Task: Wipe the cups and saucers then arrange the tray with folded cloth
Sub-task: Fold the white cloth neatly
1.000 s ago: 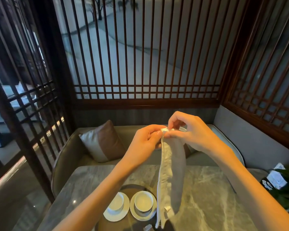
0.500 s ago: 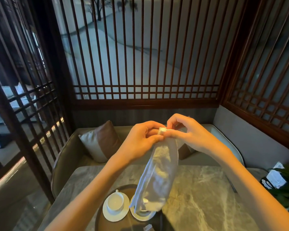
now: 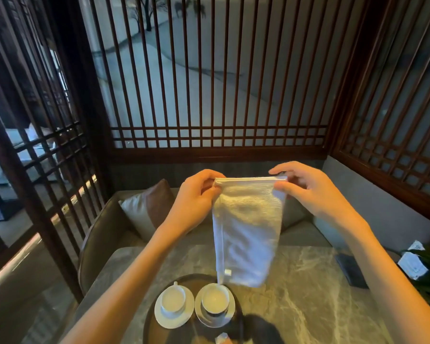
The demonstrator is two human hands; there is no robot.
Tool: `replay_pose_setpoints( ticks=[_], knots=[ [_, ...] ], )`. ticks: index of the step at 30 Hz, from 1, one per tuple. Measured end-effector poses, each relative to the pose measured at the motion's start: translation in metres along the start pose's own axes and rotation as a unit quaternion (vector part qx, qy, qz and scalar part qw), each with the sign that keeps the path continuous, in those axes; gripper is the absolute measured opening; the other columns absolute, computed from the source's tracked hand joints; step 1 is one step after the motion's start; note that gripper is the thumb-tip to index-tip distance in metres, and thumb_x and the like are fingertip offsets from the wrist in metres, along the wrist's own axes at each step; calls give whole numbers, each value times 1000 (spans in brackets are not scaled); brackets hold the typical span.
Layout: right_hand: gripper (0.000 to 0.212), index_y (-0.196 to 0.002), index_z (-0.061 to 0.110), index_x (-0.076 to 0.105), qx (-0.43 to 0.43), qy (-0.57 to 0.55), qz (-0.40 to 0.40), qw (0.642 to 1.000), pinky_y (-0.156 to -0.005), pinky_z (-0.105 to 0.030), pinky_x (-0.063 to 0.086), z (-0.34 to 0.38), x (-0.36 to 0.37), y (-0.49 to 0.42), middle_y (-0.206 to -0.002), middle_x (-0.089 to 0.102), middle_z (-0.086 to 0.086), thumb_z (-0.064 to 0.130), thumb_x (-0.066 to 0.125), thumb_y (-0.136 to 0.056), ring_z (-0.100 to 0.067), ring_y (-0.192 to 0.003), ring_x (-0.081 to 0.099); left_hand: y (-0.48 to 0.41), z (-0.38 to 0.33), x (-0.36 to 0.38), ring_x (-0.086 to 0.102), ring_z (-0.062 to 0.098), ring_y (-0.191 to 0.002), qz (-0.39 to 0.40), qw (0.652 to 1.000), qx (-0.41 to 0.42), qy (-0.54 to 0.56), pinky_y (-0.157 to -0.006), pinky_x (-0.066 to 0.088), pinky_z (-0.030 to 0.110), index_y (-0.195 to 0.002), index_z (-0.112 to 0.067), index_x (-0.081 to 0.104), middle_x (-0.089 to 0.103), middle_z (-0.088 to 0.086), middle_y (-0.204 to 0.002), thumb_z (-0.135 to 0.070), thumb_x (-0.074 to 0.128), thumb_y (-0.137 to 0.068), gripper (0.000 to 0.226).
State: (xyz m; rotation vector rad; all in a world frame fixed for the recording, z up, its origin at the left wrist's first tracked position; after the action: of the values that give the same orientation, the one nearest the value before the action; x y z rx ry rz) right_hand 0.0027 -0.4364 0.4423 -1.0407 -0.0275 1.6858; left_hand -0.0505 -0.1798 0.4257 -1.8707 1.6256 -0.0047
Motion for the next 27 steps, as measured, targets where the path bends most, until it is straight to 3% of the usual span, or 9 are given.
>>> replay_pose_setpoints(
  ticks=[3,6,9,12,16,18,23,27],
  knots=[
    [16,-102,41,69,20,39,-26,999,-78,-9,47,-6,0,-3,-93,70,16,36,67,-87,1,-88,64,-3,-5,6,69,3,-93,7,1000,2,16,-84,57,24,-104,-21,66,72,-7,-97,-5,57,-94,21],
    [20,-109,42,67,22,68,-17,997,-90,-11,45,-5,6,-6,-110,66,25,41,63,-90,12,-106,57,-5,-10,19,69,19,-82,3,1000,3,25,-79,56,35,-104,-14,65,73,6,-83,-4,57,-93,17],
    [28,-115,43,65,-18,46,0,999,-90,0,37,13,24,-11,-114,62,27,48,63,-87,18,-113,49,-5,-11,32,68,25,-78,13,1000,10,26,-76,55,41,-109,-17,58,73,9,-79,-6,55,-94,19],
    [23,-107,39,67,-20,36,7,999,-83,-7,47,30,43,-20,-101,68,20,48,65,-86,8,-101,61,-4,-8,38,71,10,-81,21,999,26,12,-76,57,30,-115,-23,48,74,-3,-83,-8,51,-98,23],
    [19,-99,34,69,-24,92,16,995,-85,-28,55,39,56,-27,-98,68,16,47,62,-88,-2,-94,62,-2,-2,32,70,9,-87,8,1000,29,6,-79,55,17,-125,-25,37,73,-4,-90,-5,49,-98,36],
    [19,-101,32,68,-37,107,22,993,-84,-32,56,43,63,-28,-99,66,13,45,62,-89,-5,-94,62,0,0,28,69,6,-91,5,1000,26,2,-80,51,10,-128,-30,33,70,-8,-91,-3,51,-97,45],
    [14,-99,23,68,-89,77,-26,993,-81,-27,55,52,67,-38,-94,66,11,34,60,-94,-4,-90,61,6,16,21,68,2,-85,20,997,48,50,-77,55,14,-137,-30,32,65,-13,-83,-21,48,-101,41],
    [19,-107,14,62,-76,61,-76,992,-73,-16,49,50,53,-54,-98,66,2,29,55,-98,-11,-88,62,26,51,32,59,3,-103,127,991,33,-10,-88,49,10,-141,-23,35,51,-23,-111,-34,45,-102,42]
  ],
)
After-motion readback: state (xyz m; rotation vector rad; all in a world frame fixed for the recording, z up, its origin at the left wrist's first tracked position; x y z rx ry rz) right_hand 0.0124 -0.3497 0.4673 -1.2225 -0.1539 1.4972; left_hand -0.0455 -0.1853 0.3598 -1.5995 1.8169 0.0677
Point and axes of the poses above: each hand's wrist, its own y-axis away from the middle knuckle, its own x-axis out of the palm, z = x × y, the point moved 1 cm from there along -y, towards the middle knuckle
